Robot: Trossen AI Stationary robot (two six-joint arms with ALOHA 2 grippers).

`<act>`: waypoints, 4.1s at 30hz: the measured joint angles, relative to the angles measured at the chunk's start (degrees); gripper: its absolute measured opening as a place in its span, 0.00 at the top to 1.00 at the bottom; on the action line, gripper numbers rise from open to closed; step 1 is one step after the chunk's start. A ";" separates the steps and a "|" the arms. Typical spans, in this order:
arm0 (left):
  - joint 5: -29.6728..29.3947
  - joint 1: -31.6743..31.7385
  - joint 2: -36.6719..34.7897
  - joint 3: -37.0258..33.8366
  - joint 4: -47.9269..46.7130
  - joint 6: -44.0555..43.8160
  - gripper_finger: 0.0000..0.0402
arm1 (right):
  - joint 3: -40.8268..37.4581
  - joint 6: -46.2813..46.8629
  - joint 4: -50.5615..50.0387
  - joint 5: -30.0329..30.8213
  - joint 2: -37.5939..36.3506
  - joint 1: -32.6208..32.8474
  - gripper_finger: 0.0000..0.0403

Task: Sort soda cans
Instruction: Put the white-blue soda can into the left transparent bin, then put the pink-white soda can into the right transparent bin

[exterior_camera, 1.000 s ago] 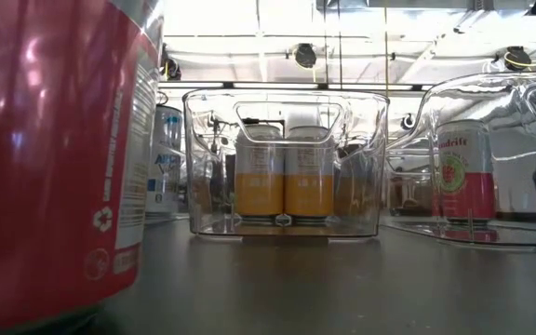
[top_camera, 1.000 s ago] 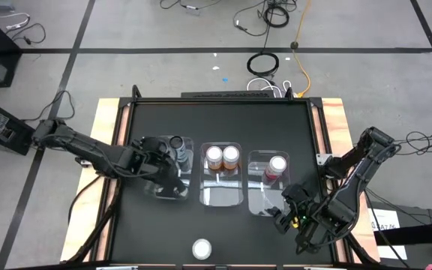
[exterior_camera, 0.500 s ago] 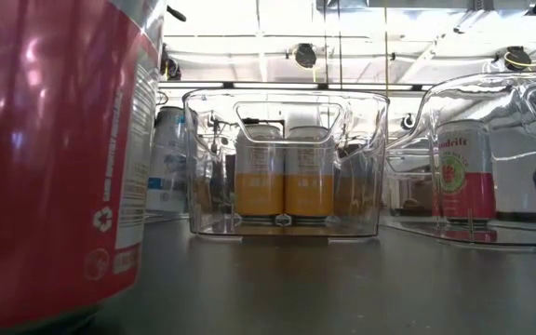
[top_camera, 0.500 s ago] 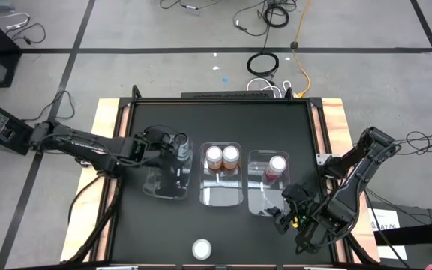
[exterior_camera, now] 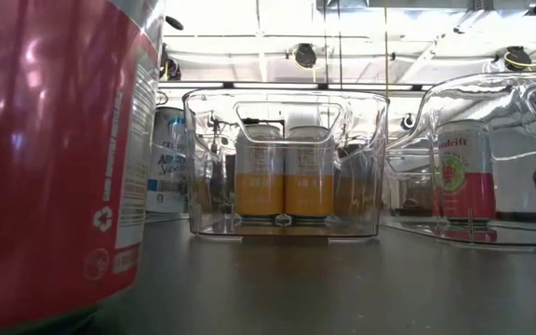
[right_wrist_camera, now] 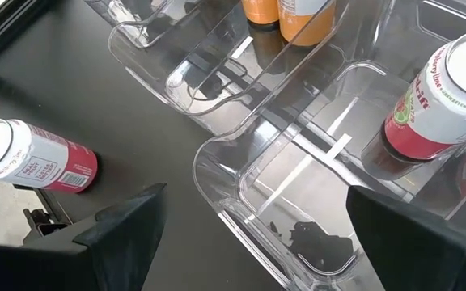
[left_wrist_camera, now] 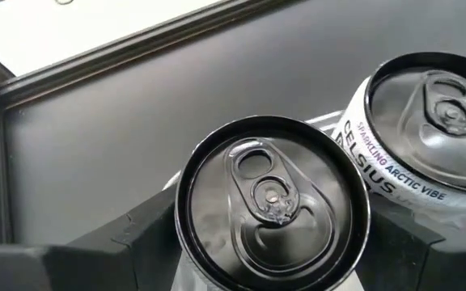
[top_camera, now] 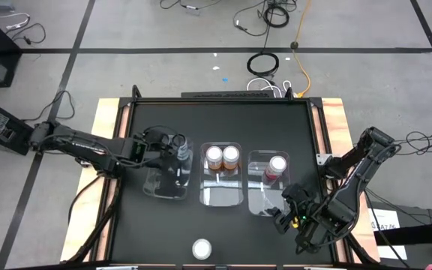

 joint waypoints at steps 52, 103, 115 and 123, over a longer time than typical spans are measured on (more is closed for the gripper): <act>8.51 -0.11 -0.39 -1.10 1.39 2.33 0.14 | 0.00 -0.02 -0.02 0.07 0.01 0.00 0.08; 17.69 -10.96 -21.55 4.82 -4.85 -1.47 0.14 | 0.00 -3.55 2.86 0.04 0.02 0.01 0.08; 14.46 -26.35 -12.66 5.85 1.66 -10.60 0.14 | 0.00 -6.27 5.89 1.34 0.02 0.02 0.08; 17.04 -32.49 -7.14 5.85 6.58 -11.62 0.14 | 0.00 -14.29 6.09 1.86 0.02 -0.32 0.08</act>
